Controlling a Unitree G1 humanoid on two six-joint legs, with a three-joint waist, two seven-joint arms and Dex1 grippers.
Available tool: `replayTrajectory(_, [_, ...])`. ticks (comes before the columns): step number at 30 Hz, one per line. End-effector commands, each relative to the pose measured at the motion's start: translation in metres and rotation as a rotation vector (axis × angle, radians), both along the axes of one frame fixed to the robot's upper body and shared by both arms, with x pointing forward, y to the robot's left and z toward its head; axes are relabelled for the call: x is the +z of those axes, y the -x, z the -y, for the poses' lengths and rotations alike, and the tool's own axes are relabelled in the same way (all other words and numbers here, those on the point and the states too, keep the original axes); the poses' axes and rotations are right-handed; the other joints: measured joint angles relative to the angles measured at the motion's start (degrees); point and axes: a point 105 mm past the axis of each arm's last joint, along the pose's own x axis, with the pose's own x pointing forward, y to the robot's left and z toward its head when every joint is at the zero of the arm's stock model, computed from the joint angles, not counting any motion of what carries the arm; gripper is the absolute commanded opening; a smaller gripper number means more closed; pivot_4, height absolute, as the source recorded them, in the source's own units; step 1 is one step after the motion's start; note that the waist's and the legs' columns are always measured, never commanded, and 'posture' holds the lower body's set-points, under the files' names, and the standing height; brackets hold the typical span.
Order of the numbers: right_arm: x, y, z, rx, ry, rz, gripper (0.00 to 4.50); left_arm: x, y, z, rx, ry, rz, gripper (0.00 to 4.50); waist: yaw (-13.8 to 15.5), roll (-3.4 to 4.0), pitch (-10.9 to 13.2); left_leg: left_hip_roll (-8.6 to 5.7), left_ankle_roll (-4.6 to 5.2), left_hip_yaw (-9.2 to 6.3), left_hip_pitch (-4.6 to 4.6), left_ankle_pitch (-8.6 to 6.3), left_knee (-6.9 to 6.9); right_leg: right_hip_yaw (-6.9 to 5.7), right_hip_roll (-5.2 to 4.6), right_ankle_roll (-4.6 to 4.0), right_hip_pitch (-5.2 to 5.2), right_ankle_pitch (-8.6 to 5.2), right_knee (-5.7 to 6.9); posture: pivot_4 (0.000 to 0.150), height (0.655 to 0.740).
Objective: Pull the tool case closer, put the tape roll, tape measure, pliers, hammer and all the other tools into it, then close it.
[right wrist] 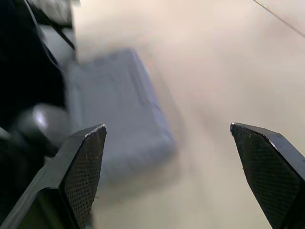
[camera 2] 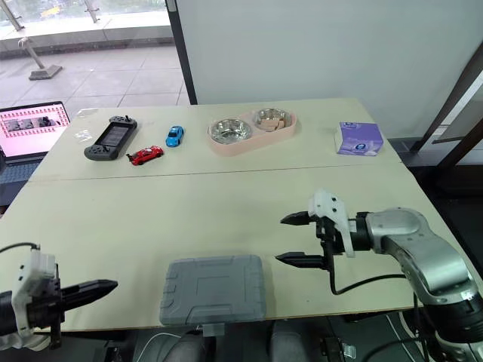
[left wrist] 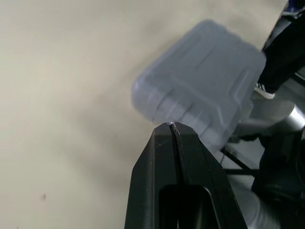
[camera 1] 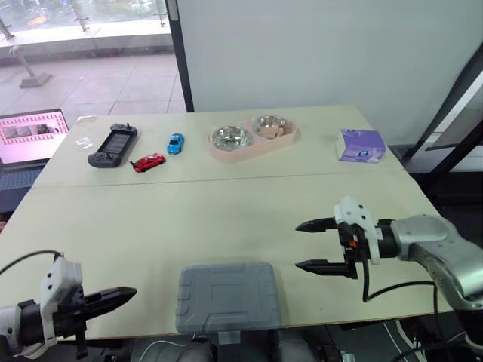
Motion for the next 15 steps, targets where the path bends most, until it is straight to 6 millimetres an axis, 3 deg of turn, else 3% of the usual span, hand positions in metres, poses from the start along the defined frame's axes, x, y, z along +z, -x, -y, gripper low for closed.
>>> replayTrajectory(1, [0.002, 0.009, 0.011, 0.031, 0.048, 0.086, 4.4, 0.02, -0.003, 0.007, -0.009, -0.003, 0.059, 0.0, 0.0, -0.03, 0.0, 0.0, 0.0, -0.01, 0.0, 0.0, 0.0, 0.0, 0.0, 0.0, 0.02, 0.0, 0.01, 0.15, 0.736])
replayTrajectory(7, [-0.009, 0.02, 0.02, 0.038, 0.067, 0.082, 4.4, 0.024, -0.004, 0.008, 0.007, -0.01, 0.042, 0.0, -0.1, -0.06, 0.1, 0.0, 0.0, 0.01, 0.04, 0.0, 0.0, 0.02, 0.01, -0.04, 0.04, 0.01, 0.02, 0.15, 0.736])
replayTrajectory(15, [-0.016, 0.018, 0.019, 0.021, 0.057, 0.086, 4.4, 0.02, -0.005, 0.006, 0.003, -0.043, 0.027, 0.0, 0.1, -0.09, 0.1, 0.0, 0.0, 0.0, 0.05, 0.0, 0.05, 0.02, 0.02, -0.07, 0.11, 0.0, 0.0, 0.15, 0.736])
